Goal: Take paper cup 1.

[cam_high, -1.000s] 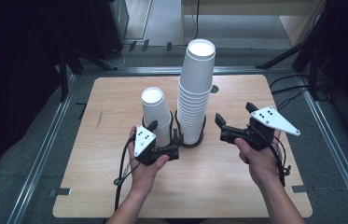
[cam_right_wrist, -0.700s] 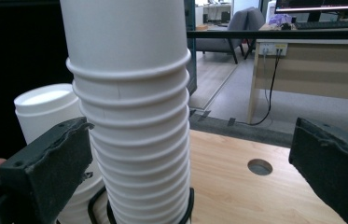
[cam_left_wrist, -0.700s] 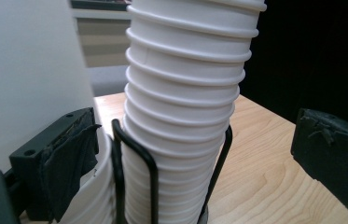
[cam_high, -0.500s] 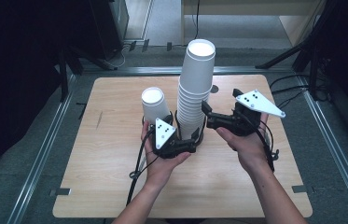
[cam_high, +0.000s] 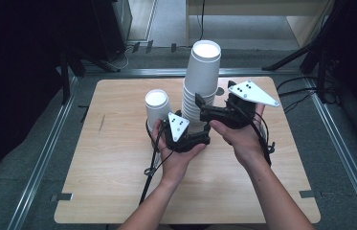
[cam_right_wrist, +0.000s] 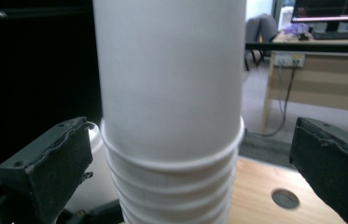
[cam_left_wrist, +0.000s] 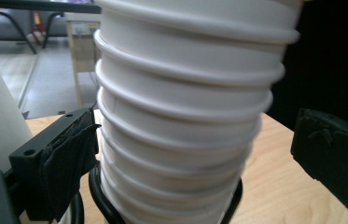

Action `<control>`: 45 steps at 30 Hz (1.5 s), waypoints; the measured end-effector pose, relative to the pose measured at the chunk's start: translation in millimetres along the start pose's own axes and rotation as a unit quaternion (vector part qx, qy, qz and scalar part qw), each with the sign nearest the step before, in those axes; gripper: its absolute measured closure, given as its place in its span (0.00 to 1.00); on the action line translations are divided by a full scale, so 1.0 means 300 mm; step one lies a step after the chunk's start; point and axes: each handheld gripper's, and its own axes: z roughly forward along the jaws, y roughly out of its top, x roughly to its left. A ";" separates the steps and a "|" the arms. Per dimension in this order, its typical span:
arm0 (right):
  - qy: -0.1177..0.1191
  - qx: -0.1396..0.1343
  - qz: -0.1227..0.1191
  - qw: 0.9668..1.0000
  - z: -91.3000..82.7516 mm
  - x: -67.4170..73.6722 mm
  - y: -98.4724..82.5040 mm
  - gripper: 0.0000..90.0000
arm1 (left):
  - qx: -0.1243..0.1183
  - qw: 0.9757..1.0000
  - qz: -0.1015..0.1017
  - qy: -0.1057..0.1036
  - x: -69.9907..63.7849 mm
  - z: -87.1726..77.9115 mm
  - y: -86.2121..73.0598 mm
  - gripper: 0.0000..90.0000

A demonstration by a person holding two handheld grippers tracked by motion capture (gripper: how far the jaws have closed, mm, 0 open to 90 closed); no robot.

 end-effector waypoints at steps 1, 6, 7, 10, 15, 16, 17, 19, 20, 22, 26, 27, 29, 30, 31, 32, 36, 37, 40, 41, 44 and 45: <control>0.005 -0.007 0.001 1.000 0.006 0.003 0.005 0.00 | -0.002 1.000 0.002 0.005 -0.002 0.002 0.001 0.01; 0.005 -0.005 0.000 1.000 0.047 0.008 0.030 0.00 | -0.006 1.000 0.013 0.022 -0.012 0.021 0.002 0.01; 0.005 -0.005 0.000 1.000 0.047 0.008 0.030 0.00 | -0.006 1.000 0.013 0.022 -0.012 0.021 0.002 0.01; 0.006 -0.004 0.001 1.000 0.070 0.016 0.044 0.00 | -0.003 1.000 0.019 0.025 -0.020 0.031 0.003 0.01; 0.006 0.000 -0.002 1.000 0.110 0.030 0.059 0.00 | -0.003 0.999 0.020 0.034 -0.026 0.040 0.008 0.01; 0.006 0.002 -0.005 1.000 0.124 0.029 0.064 0.01 | -0.004 0.999 0.021 0.037 -0.029 0.042 0.008 0.01; 0.006 0.002 -0.005 1.000 0.124 0.029 0.064 0.01 | -0.006 0.999 0.024 0.039 -0.030 0.044 0.008 0.01; 0.010 0.004 -0.006 1.000 0.134 0.027 0.069 0.04 | -0.012 0.998 0.030 0.046 -0.033 0.048 0.007 0.02; 0.007 0.006 -0.008 1.000 0.142 0.027 0.074 0.08 | -0.015 0.998 0.033 0.051 -0.035 0.050 0.007 0.04; 0.005 -0.001 -0.009 1.000 0.143 0.028 0.077 0.12 | -0.016 0.998 0.035 0.054 -0.037 0.053 0.006 0.04; 0.005 -0.005 -0.007 1.000 0.144 0.030 0.080 0.14 | -0.015 0.998 0.037 0.054 -0.036 0.053 0.006 0.04; 0.005 -0.006 -0.006 1.000 0.145 0.031 0.080 0.14 | -0.015 0.998 0.038 0.053 -0.036 0.053 0.006 0.04; 0.007 -0.007 -0.003 1.000 0.144 0.031 0.083 0.14 | -0.015 0.998 0.040 0.054 -0.036 0.052 0.005 0.04; 0.006 -0.012 -0.003 1.000 0.142 0.031 0.087 0.14 | -0.015 0.998 0.040 0.053 -0.036 0.052 0.005 0.04; 0.006 -0.012 -0.003 1.000 0.142 0.031 0.087 0.14 | -0.015 0.998 0.040 0.053 -0.036 0.052 0.005 0.04; 0.006 -0.015 -0.004 1.000 0.142 0.031 0.090 0.14 | -0.014 0.998 0.040 0.052 -0.035 0.051 0.006 0.04; 0.005 -0.020 -0.004 1.000 0.138 0.031 0.108 0.14 | -0.013 0.998 0.041 0.052 -0.035 0.050 0.006 0.04; 0.004 -0.022 -0.006 1.000 0.137 0.031 0.112 0.14 | -0.013 0.998 0.041 0.052 -0.034 0.050 0.006 0.04; 0.000 -0.025 -0.010 1.000 0.136 0.035 0.122 0.15 | -0.013 0.998 0.039 0.051 -0.034 0.050 0.007 0.04; 0.000 -0.025 -0.012 1.000 0.136 0.037 0.125 0.15 | -0.013 0.998 0.035 0.049 -0.032 0.048 0.009 0.04; -0.006 -0.031 -0.022 0.999 0.132 0.047 0.133 0.16 | -0.013 0.998 0.029 0.047 -0.031 0.046 0.011 0.04; -0.006 -0.031 -0.022 0.999 0.132 0.047 0.133 0.16 | -0.013 0.998 0.029 0.047 -0.031 0.046 0.011 0.04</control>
